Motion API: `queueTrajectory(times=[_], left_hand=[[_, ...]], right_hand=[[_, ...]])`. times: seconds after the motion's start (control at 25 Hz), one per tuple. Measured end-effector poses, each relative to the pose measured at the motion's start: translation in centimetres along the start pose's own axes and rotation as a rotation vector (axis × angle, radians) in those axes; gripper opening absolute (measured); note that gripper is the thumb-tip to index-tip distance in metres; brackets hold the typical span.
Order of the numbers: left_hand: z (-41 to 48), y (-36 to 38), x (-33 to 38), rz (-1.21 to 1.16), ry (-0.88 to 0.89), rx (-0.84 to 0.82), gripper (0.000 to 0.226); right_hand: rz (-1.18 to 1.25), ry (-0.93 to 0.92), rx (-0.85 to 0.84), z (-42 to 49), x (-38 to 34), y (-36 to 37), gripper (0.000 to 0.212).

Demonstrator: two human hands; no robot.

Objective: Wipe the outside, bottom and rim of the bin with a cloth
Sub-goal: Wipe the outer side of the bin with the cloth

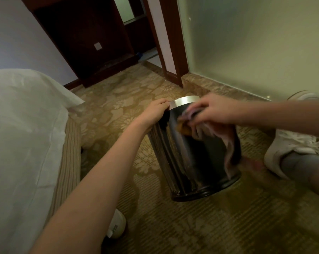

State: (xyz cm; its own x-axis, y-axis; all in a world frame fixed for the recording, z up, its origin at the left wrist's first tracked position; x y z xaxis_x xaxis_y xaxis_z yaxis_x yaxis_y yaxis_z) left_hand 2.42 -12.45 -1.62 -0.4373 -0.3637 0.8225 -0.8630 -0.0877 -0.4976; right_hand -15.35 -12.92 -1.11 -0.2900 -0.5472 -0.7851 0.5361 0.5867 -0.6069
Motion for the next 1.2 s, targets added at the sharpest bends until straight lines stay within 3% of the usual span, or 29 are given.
queueTrajectory(times=[0.2,0.4,0.52,0.72,1.0,1.12,1.2], left_hand=[[0.2,-0.6,-1.6,-0.198,-0.11,0.119,0.025],[1.2,-3.7,-5.5,-0.446,-0.146,0.24,0.021],[1.6,-5.6,-7.3,-0.398,-0.124,0.287,0.027],[1.5,-4.7,-6.5,-0.237,-0.073,0.302,0.012],[1.0,-4.4,-5.9,-0.195,-0.064,0.436,0.027],[0.3,-5.1,-5.3,0.06,0.049,0.515,0.042],[0.1,-4.1,-3.6,0.294,0.143,0.466,0.049]], right_hand=[[0.145,-0.004,0.397,2.6,-0.5,-4.3,0.018],[0.148,0.249,0.62,0.4,6.2,-6.6,0.016],[0.096,0.372,0.71,-2.2,9.6,-8.4,0.019],[0.033,0.423,0.71,-3.9,10.9,-9.3,0.017],[0.01,0.388,0.629,-4.1,10.5,-7.8,0.009],[-0.042,0.355,0.48,-3.8,10.9,-4.5,0.015],[0.001,0.348,0.46,-4.1,11.9,-0.9,0.012]])
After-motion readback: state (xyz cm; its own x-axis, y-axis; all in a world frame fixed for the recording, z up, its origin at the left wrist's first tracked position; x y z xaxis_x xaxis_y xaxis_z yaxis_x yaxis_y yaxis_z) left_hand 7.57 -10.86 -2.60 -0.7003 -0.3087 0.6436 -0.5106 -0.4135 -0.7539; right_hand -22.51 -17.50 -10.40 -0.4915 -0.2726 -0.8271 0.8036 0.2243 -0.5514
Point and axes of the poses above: each hand's wrist, its own z-axis towards the middle knuckle, its own y-axis out of the palm, x = y × z, the point moved 4 cm from there along z, towards the middle knuckle, and after that the axes turned 11 degrees about -y, right-handed, at the moved point
